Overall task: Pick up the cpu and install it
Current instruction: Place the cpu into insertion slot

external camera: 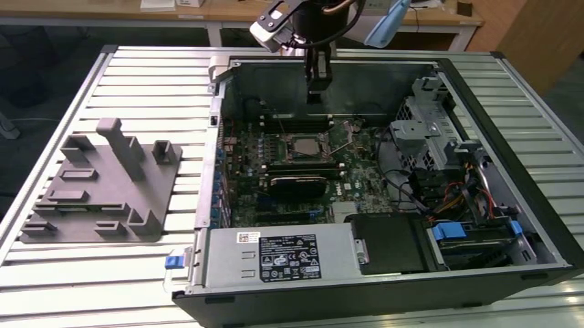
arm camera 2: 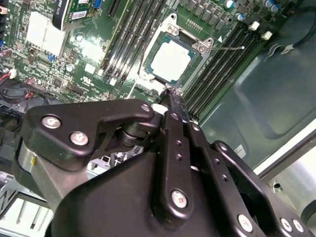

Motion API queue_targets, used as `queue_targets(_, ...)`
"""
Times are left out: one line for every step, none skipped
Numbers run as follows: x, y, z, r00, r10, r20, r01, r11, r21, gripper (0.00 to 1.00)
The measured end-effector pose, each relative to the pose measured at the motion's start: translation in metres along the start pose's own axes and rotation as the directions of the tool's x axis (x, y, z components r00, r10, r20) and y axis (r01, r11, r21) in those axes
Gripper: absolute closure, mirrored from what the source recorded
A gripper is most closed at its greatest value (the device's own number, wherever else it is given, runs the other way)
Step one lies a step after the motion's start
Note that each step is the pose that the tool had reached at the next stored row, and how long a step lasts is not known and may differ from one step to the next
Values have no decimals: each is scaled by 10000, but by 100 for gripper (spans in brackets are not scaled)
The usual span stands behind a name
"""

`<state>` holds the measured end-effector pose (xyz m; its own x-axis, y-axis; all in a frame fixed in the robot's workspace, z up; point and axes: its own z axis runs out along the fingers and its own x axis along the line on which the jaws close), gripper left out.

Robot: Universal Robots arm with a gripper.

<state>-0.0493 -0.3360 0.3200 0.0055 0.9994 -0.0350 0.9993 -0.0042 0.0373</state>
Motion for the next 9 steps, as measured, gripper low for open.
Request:
queue_targets(-5, 0, 0, 10000, 0, -2, 0, 10000, 0, 89)
queue_targets(-10, 0, 0, 10000, 0, -2, 0, 10000, 0, 89)
queue_targets(-16, 0, 1, 10000, 0, -4, 0, 10000, 0, 89)
queue_targets(-22, 0, 1, 10000, 0, -5, 0, 10000, -1, 89)
queue_targets(-28, 0, 1, 10000, 0, -5, 0, 10000, 0, 89)
queue_targets(-34, 0, 1, 10000, 0, -5, 0, 10000, 0, 89)
queue_targets(-40, 0, 2, 10000, 0, -6, 0, 10000, 0, 89)
queue_targets(-48, 0, 2, 10000, 0, -7, 0, 10000, 0, 89)
queue_targets(-55, 0, 3, 10000, 0, -8, 0, 10000, 0, 89)
